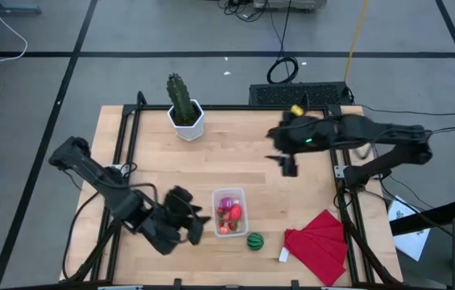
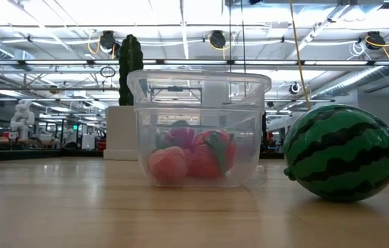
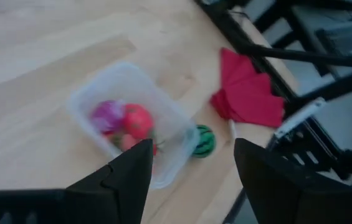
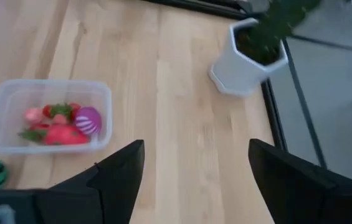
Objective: Pick and placing Produce into tupperware
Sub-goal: Put the watermelon into the transparent bin
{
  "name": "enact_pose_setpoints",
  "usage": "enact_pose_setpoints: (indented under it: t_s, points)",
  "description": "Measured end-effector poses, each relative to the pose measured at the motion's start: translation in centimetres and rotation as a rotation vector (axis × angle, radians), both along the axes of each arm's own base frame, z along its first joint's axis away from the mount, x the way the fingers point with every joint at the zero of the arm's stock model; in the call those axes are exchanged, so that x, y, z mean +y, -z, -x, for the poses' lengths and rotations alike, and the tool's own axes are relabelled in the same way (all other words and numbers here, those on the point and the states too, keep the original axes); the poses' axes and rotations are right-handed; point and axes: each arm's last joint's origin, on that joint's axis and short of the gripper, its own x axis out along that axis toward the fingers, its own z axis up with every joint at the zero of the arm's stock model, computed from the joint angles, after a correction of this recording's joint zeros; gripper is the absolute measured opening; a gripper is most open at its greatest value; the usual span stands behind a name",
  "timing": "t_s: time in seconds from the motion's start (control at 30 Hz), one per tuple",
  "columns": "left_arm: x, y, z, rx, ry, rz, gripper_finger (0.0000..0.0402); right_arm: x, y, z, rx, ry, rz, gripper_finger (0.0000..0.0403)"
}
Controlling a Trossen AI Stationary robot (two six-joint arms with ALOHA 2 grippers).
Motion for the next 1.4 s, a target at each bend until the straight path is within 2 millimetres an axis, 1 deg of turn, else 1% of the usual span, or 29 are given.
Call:
enact_pose_setpoints:
  t_s: [0.07, 0.17, 0.27, 0.33, 0.43, 0.53, 0.63, 0.77, 0.9, 1.03, 1.2, 1.27, 1.33, 1.4]
  points:
    - [-0.8, 0.4, -1.4, -0.042, 0.052, -0.003, 0.023, -0.3, -0.8, 1.8, -0.014, 0.034, -0.026, 0.0279]
    - [-1.9, 0.9, -3.8, -0.127, 0.148, 0.005, 0.023, -0.6, -1.9, 3.9, -0.068, 0.075, -0.06, 0.0279]
    - [-2.9, 1.7, -6.1, -0.198, 0.26, 0.034, 0.023, -0.8, -2.8, 5.4, -0.123, 0.091, -0.074, 0.0279]
    - [-3.5, 2.3, -7.4, -0.23, 0.313, 0.06, 0.023, -0.8, -3.2, 6.1, -0.144, 0.091, -0.075, 0.0279]
    - [-4.7, 3.3, -9.1, -0.226, 0.356, 0.092, 0.023, -0.8, -3.4, 6.7, -0.162, 0.09, -0.076, 0.0279]
    - [-6.1, 4.2, -10.9, -0.198, 0.397, 0.112, 0.023, -0.8, -3.5, 6.9, -0.163, 0.089, -0.076, 0.0279]
    - [-7.4, 4.6, -12.7, -0.172, 0.419, 0.127, 0.023, -0.8, -3.4, 6.7, -0.154, 0.078, -0.062, 0.0279]
    - [-8.3, 4.9, -14.5, -0.102, 0.419, 0.134, 0.023, -0.8, -3.1, 6.3, -0.136, 0.053, -0.031, 0.0279]
    - [-8.5, 4.9, -15.4, -0.057, 0.409, 0.131, 0.023, -0.8, -2.4, 5.9, -0.116, 0.035, -0.009, 0.0279]
    - [-8.6, 5.3, -15.6, -0.01, 0.394, 0.131, 0.023, -0.8, -1.2, 5.5, -0.083, 0.04, -0.015, 0.0279]
    - [-8.0, 6.4, -14.8, 0.12, 0.271, 0.157, 0.023, -0.8, 0.7, 5.1, -0.02, 0.042, -0.022, 0.0279]
    - [-7.8, 6.6, -14.5, 0.156, 0.221, 0.172, 0.023, -0.8, 1.5, 4.9, 0.0, 0.075, -0.058, 0.0279]
    - [-7.5, 6.6, -13.7, 0.205, 0.163, 0.181, 0.023, -0.8, 2.4, 4.8, 0.013, 0.128, -0.111, 0.0279]
    - [-7.1, 5.8, -12.6, 0.23, 0.09, 0.175, 0.023, -0.5, 3.2, 4.7, 0.033, 0.152, -0.198, 0.0279]
